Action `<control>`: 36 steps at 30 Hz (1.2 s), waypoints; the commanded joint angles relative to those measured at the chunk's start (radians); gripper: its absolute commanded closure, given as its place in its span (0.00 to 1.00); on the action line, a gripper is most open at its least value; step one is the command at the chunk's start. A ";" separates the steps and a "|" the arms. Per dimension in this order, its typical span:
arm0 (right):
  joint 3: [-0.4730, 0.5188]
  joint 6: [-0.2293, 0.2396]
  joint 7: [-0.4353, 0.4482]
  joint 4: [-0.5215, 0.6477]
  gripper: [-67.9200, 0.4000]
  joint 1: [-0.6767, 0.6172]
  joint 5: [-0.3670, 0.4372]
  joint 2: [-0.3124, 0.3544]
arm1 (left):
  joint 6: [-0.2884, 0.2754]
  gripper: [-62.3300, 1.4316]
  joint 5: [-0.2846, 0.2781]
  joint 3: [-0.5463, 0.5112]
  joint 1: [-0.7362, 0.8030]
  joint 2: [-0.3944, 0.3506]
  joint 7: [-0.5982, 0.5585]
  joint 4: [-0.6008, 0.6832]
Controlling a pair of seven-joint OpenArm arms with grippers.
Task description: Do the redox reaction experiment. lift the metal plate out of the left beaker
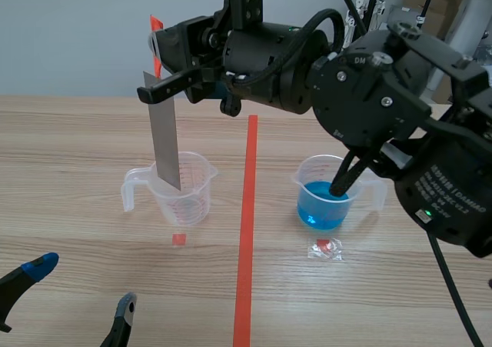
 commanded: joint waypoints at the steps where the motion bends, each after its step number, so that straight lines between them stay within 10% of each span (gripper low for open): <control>1: 0.008 -0.001 0.008 0.027 0.99 0.041 0.029 0.016 | -0.002 0.00 -0.006 -0.001 -0.003 -0.001 -0.013 0.016; 36: 0.060 -0.007 -0.059 0.114 0.99 0.109 0.142 0.037 | -0.002 0.00 -0.006 -0.001 -0.003 -0.001 -0.014 0.016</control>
